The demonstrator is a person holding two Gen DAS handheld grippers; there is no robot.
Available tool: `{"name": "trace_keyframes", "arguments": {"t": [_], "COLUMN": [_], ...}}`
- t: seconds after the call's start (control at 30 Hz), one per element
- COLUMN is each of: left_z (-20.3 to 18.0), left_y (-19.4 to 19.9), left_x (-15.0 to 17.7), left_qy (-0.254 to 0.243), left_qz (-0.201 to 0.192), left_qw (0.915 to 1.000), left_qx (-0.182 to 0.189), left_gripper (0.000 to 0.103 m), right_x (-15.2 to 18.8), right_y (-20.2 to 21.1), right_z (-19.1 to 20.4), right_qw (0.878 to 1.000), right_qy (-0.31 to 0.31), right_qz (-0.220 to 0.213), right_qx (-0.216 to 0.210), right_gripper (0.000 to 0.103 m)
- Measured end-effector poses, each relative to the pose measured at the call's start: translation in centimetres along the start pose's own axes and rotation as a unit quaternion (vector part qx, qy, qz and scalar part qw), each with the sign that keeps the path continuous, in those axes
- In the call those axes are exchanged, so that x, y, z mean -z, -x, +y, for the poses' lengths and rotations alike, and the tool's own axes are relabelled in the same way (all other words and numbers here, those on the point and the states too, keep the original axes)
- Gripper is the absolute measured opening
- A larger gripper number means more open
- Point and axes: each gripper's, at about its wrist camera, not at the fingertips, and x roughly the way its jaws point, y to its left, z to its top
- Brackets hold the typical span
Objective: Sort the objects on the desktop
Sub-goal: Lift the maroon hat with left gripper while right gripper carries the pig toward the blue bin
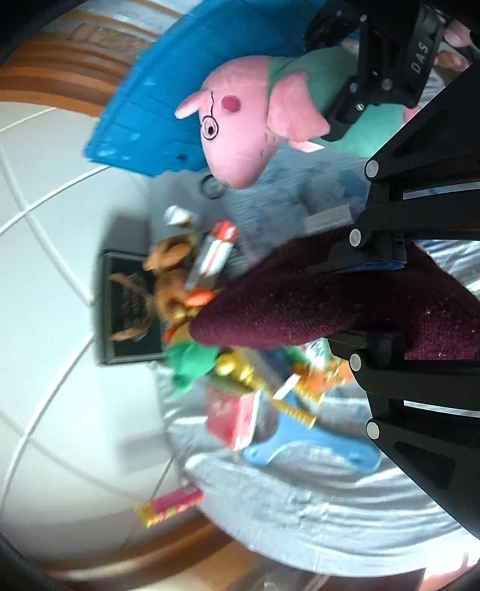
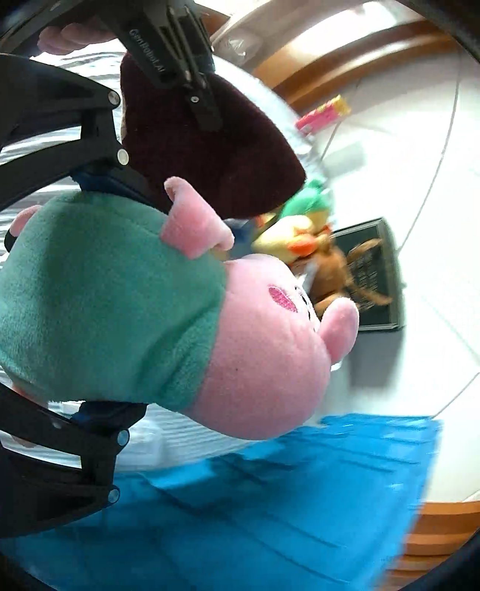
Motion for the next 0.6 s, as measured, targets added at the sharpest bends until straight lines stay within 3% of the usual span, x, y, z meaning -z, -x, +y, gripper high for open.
{"name": "trace_keyframes", "arguments": {"t": [0.33, 0.6], "left_z": [0.5, -0.1], "left_y": [9.0, 12.8], "left_x": [-1.5, -2.4], "left_qy": [0.029, 0.018], "left_qz": [-0.088, -0.131], "left_qw": [0.9939, 0.9907], "left_qx": [-0.059, -0.031], "left_gripper": [0.021, 0.021], "right_x": [-4.0, -4.9], "right_y": [8.3, 14.3], "right_z": [1.6, 1.8], "right_qw": [0.994, 0.989], "right_qy": [0.054, 0.049], "right_qz": [-0.092, -0.138], "right_qx": [-0.034, -0.009], "right_gripper": [0.084, 0.084]}}
